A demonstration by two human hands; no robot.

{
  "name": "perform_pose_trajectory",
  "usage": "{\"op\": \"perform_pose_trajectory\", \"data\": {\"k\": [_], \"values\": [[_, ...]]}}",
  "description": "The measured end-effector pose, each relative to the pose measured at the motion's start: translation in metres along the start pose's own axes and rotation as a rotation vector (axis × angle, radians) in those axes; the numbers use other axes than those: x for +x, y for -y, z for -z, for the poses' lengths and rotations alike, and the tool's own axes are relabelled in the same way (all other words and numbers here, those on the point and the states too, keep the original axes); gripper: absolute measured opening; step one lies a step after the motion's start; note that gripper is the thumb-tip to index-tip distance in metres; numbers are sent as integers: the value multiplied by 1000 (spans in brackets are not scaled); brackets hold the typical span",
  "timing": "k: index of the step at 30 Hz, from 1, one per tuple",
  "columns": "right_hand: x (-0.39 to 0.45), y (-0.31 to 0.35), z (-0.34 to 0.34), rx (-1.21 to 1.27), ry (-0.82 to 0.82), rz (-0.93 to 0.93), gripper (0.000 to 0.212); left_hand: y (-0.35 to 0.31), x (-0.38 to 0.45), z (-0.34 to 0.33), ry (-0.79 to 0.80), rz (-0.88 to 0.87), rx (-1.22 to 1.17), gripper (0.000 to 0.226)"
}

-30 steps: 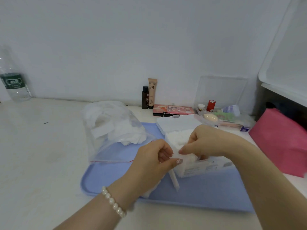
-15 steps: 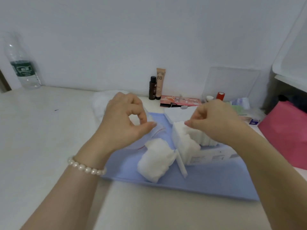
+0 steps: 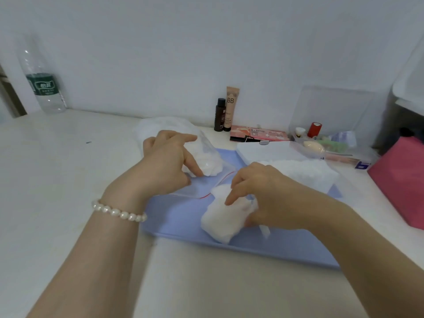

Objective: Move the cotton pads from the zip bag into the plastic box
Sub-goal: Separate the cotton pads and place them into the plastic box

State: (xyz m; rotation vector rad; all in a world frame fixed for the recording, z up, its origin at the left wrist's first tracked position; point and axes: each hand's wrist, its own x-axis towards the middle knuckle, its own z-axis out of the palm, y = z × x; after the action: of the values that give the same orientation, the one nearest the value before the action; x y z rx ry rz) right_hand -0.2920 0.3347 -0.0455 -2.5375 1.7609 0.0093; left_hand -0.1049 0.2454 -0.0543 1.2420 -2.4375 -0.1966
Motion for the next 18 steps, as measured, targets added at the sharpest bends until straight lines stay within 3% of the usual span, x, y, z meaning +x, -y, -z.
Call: {"op": "perform_pose_trajectory", "data": {"k": [5,9,13,15,18], "values": [[5,2,-13,-79,-16,55,39,5,5,-1,-50,10,-149,37],[5,0,-16,-67,-10,39,26,10,6,0,-249,23,-280,46],[1,1,-11,-71,29,53,39,14,7,0,-442,-47,-369,57],[2,8,-8,99,-93,64,41,14,7,0,-484,-68,-441,58],[12,19,-4,350,-414,22,34,14,7,1,-507,-38,-484,49]]}}
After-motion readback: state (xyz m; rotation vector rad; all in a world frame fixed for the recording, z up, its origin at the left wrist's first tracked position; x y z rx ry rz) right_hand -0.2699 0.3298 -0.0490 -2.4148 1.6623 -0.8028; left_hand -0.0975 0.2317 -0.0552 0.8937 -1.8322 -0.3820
